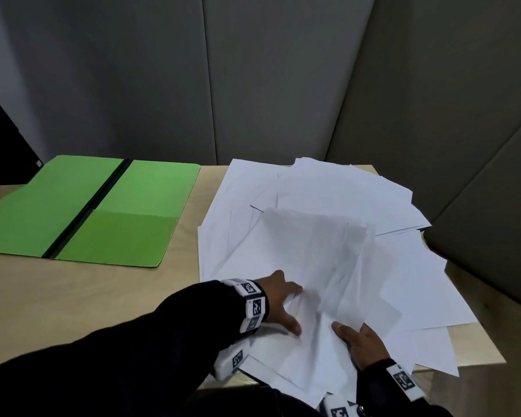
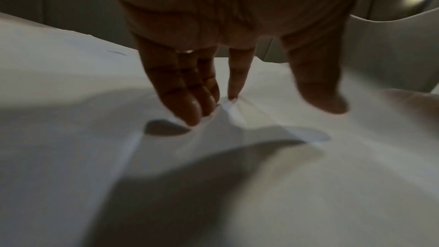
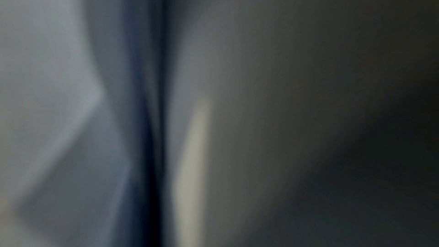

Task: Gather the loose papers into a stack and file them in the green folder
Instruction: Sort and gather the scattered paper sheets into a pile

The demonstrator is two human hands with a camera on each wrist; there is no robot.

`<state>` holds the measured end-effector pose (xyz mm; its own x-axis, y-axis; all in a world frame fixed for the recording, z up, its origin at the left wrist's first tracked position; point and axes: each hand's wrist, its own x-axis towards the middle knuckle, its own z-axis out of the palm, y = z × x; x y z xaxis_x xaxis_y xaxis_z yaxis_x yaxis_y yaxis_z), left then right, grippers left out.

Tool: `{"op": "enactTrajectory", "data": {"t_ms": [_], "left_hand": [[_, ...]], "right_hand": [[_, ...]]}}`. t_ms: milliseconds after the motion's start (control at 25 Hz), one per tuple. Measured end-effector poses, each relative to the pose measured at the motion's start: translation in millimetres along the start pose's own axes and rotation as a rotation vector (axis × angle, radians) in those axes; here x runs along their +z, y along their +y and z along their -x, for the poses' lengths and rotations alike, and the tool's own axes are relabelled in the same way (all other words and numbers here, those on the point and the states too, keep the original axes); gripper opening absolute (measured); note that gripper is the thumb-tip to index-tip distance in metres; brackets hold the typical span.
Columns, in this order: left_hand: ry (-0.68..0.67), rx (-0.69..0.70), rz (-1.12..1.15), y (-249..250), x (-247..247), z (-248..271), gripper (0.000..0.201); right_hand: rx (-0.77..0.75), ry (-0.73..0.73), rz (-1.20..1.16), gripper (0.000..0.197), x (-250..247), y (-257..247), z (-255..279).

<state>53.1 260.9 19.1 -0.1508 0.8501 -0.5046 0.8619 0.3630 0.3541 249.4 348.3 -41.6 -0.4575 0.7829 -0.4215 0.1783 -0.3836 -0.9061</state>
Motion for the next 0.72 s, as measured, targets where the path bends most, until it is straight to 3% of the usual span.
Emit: {"op": "enactTrajectory", "data": {"t_ms": [40,120,160,200,320,400,440,520,640,720], "left_hand": [[-0.041,0.027,-0.051,2.3,1.7,4.8,0.070],[-0.024,0.103,-0.099,2.3,4.5,7.3,0.046],[0.032,0.133,-0.119,-3.3,5.7,6.9,0.038],[0.129,0.133,-0.137,-11.5,5.5,7.8,0.042],[0.487,-0.073,-0.034,-44.8,-8.4,11.8,0.100],[0.554,-0.261,0.307,-66.5,-27.4,12.4,0.122],[0.524,-0.312,0.493,-78.9,-32.2,10.0,0.121],[0.373,-0.300,0.754,-87.7,-36.7,12.6,0.090],[0.365,-0.206,1.013,-78.1,-28.2,18.2,0.052],[0.391,-0.175,1.144,-72.4,-18.1,22.2,0.041]], "right_hand": [[0.002,0.004,0.020,0.012,-0.2,-1.3,0.6],[-0.009,0.004,0.037,0.012,-2.9,-1.0,-0.6],[-0.014,0.007,0.040,0.011,-4.1,-1.7,-0.1],[-0.017,0.012,0.033,0.011,-3.6,-4.8,1.8],[-0.020,0.042,0.002,0.010,-5.0,-9.2,2.7],[-0.033,0.027,-0.016,0.016,-7.4,-11.8,2.1],[-0.036,0.008,-0.036,0.013,-7.3,-15.6,4.2],[-0.070,-0.053,-0.064,0.013,-3.4,-22.5,8.9],[-0.055,-0.047,-0.016,0.051,0.0,-19.9,4.3],[0.005,-0.010,-0.103,0.034,1.0,-15.0,-0.6]]}}
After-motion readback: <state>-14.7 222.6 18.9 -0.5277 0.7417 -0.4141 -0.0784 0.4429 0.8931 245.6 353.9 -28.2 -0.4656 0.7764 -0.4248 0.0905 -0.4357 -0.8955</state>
